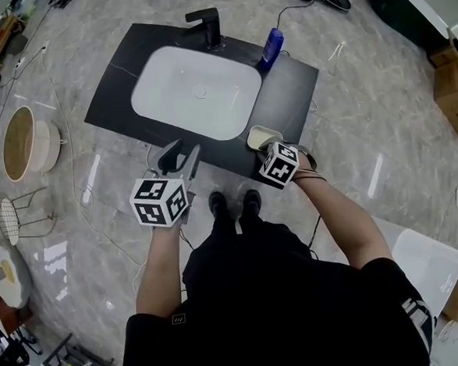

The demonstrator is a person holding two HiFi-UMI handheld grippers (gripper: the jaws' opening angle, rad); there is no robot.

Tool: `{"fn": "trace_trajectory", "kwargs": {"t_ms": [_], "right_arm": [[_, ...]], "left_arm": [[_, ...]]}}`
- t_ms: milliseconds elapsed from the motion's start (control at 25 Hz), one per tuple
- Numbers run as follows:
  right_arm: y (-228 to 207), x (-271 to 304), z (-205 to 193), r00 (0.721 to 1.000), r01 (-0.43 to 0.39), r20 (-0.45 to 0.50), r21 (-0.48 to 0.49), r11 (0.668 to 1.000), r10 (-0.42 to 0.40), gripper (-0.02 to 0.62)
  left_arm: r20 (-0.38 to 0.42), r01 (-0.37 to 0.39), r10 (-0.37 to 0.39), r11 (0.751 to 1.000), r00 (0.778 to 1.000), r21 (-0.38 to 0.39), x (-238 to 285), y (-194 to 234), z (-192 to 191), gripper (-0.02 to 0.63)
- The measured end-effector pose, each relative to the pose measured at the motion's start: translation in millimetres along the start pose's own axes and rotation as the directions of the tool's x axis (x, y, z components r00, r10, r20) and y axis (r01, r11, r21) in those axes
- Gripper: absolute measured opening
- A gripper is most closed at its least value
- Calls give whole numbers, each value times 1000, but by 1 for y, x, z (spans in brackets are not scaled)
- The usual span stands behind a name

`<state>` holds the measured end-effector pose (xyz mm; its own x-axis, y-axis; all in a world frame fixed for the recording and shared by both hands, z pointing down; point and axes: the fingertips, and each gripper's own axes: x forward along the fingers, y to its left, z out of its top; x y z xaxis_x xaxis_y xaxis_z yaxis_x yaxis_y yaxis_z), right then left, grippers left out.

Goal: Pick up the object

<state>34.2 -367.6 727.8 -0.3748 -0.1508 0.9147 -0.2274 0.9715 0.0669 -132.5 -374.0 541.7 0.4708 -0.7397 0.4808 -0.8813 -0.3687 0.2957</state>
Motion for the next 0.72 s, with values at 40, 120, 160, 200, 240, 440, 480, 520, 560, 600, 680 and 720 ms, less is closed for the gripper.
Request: {"fn": "trace_trajectory", "kwargs": {"t_ms": [40,120,160,200,240,440,480,520,560,600,680,720], "right_arm": [[-2,-3,0,1000,7,7,10,1000,-7,26],[-7,-12,3,999,21,36,40,999,-22,26],[-10,-17,5,998,28,53,56,998,-31,25],[-13,-22,7,997,35,71,72,997,-40,25],[-16,-28,10,995,40,90,89,995,-48,25],[-29,-57,26,976,16,209,224,974,-64,25],[-32,-64,30,970,11,232,252,968,-71,25],[-35,-71,34,964,12,252,268,963,-83,25],[-37,-78,38,958,17,271,279,960,-96,25],[-40,-86,43,951,20,291,287,958,-108,25],[-43,-102,53,934,21,334,304,952,-127,25],[-43,-111,58,924,20,358,312,950,-137,25]], "left_arm": [[2,0,0,1000,1000,3,0,-1,1,163],[7,0,0,1000,1000,9,-1,-2,5,161],[10,-1,1,1000,1000,12,-2,-3,7,161],[13,-2,1,1000,1000,16,-3,-3,9,161],[17,-3,2,1000,1000,21,-4,-3,12,160],[39,-8,6,999,999,46,-11,-2,28,156],[42,-8,6,999,999,51,-13,-2,31,156],[46,-8,5,998,999,56,-14,-2,34,156],[48,-7,4,998,999,61,-15,-3,37,155],[51,-6,3,998,999,66,-15,-3,39,155],[56,-4,0,997,998,76,-17,-3,44,153],[58,-3,-1,997,998,81,-18,-3,47,153]]}}
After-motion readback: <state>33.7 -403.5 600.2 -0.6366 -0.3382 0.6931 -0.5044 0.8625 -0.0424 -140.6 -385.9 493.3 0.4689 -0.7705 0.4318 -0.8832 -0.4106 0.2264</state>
